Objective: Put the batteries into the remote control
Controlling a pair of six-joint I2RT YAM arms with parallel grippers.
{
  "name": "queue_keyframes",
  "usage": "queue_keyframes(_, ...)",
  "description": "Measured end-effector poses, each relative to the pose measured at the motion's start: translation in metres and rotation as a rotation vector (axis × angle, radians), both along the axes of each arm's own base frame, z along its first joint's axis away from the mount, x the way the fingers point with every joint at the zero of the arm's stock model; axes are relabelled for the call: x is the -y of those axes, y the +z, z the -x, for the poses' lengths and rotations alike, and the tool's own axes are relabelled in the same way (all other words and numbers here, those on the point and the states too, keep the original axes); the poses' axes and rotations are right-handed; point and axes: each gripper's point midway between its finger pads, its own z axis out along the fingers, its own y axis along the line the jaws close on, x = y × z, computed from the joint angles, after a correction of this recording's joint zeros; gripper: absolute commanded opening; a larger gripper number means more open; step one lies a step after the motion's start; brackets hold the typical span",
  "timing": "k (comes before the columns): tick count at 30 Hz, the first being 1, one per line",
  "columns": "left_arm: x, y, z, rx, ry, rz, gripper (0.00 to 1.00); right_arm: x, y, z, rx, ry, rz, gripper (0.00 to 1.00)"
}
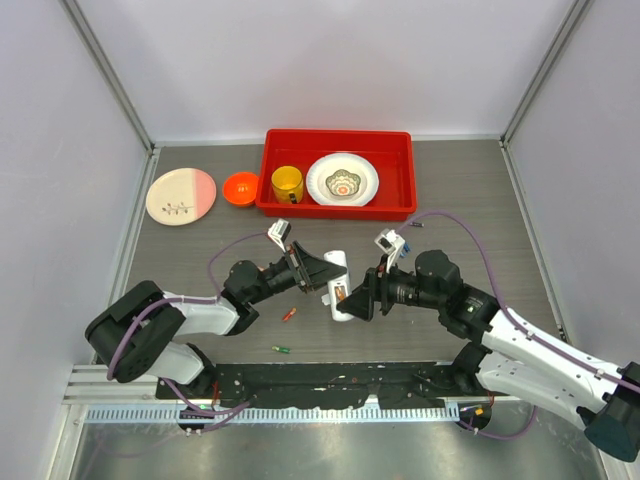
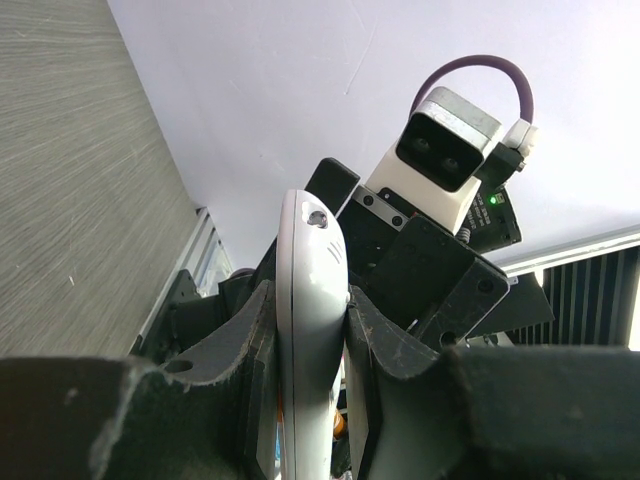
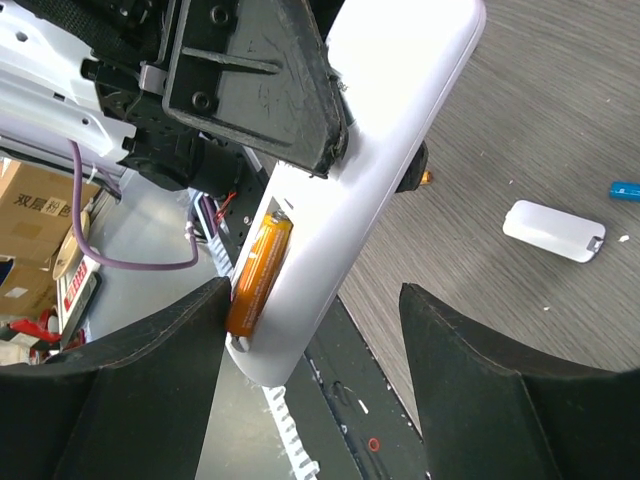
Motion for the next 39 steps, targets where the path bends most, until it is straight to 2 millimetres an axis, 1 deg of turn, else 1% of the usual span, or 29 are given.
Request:
queue_keyframes(5, 0.000, 0.000, 0.000, 0.002, -0.001, -0.001, 0.00, -0.002, -0.003, 0.006, -0.016, 0.042, 0.007, 0.78)
queue_keyframes(8, 0.000, 0.000, 0.000, 0.004, -0.001, -0.002, 0.00, -0.002, 0.000, 0.009, -0.009, 0.063, 0.010, 0.79)
queue_keyframes(12, 0.000, 0.000, 0.000, 0.005, -0.001, -0.002, 0.00, 0.002, 0.016, 0.012, 0.033, 0.074, -0.005, 0.79)
queue_keyframes(14, 0.000, 0.000, 0.000, 0.005, -0.001, -0.002, 0.00, 0.004, 0.028, 0.014, 0.066, 0.074, -0.017, 0.78)
queue_keyframes(17, 0.000, 0.000, 0.001, 0.005, -0.002, -0.002, 0.00, 0.008, 0.037, 0.014, 0.108, 0.076, -0.019, 0.77)
queue_keyframes(20, 0.000, 0.001, 0.002, 0.008, -0.005, 0.000, 0.00, 0.012, 0.033, 0.013, 0.119, 0.075, 0.011, 0.76)
queue_keyframes(23, -0.001, 0.005, 0.003, 0.018, -0.007, 0.009, 0.00, 0.017, 0.023, 0.012, 0.110, 0.067, 0.052, 0.75)
queue_keyframes(27, -0.002, 0.008, 0.004, 0.023, -0.008, 0.014, 0.00, 0.019, 0.016, 0.010, 0.101, 0.061, 0.079, 0.75)
queue_keyframes(39, -0.002, 0.008, 0.004, 0.023, -0.008, 0.015, 0.00, 0.020, 0.011, 0.007, 0.085, 0.050, 0.093, 0.74)
